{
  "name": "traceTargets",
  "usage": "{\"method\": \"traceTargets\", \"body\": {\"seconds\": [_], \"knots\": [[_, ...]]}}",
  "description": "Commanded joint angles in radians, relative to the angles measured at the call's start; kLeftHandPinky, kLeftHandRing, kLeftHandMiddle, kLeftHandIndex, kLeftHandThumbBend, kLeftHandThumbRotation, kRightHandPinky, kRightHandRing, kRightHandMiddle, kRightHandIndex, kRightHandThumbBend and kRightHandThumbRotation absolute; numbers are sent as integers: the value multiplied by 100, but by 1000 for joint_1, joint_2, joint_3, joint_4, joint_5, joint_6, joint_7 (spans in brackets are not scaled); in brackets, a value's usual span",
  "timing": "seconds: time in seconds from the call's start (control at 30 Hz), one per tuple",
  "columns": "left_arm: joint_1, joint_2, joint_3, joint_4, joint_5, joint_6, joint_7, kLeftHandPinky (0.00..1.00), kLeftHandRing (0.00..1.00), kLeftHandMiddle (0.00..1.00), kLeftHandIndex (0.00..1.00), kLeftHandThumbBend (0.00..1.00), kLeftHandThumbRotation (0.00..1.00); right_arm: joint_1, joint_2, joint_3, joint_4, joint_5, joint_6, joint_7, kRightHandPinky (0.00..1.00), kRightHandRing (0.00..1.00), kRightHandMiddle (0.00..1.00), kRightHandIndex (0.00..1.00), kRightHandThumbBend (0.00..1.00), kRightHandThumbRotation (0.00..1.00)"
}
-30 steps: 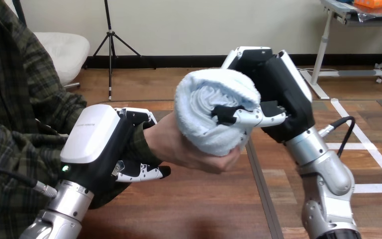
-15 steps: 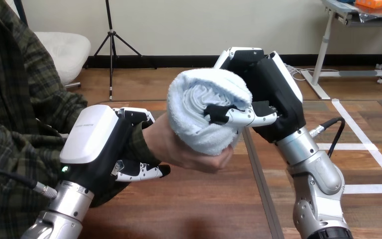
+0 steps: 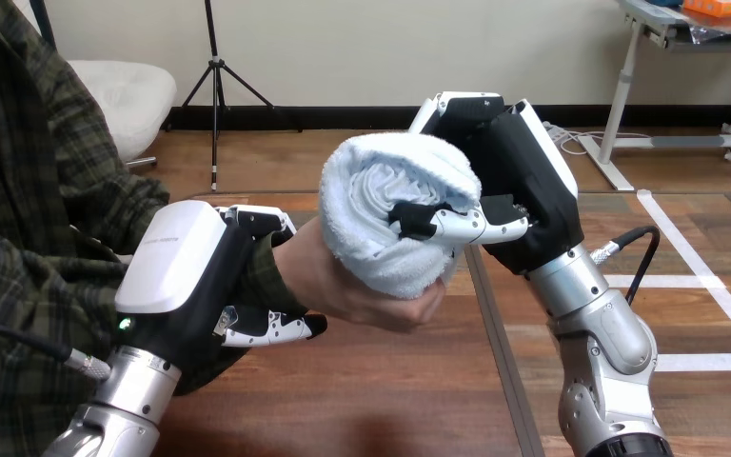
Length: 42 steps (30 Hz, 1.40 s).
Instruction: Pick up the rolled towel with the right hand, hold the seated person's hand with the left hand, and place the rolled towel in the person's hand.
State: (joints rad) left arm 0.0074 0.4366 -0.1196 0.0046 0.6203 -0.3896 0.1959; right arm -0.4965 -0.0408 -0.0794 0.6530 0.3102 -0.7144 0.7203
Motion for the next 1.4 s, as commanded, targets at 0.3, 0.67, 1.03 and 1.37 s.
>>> {"method": "traceTargets", "body": {"seconds": [0.3, 0.67, 1.03, 1.37], "knots": [[-42, -20, -7, -3, -13, -46, 18, 30, 34, 39, 39, 94, 0, -74, 25, 34, 52, -27, -21, 17, 11, 16, 21, 24, 70, 0], [-51, -5, 3, 72, -22, -67, 31, 43, 47, 52, 52, 98, 9, -70, -14, 44, 18, 6, 110, 90, 32, 40, 48, 50, 83, 6], [-47, 26, 27, 82, -39, -75, 8, 56, 63, 71, 75, 100, 32, -40, -62, 58, -106, -29, 195, 82, 67, 78, 80, 80, 96, 22], [-33, 47, 51, 60, -59, -68, -18, 64, 77, 86, 90, 100, 40, -20, -86, 49, -144, -50, 210, 41, 86, 92, 91, 92, 100, 37]]}}
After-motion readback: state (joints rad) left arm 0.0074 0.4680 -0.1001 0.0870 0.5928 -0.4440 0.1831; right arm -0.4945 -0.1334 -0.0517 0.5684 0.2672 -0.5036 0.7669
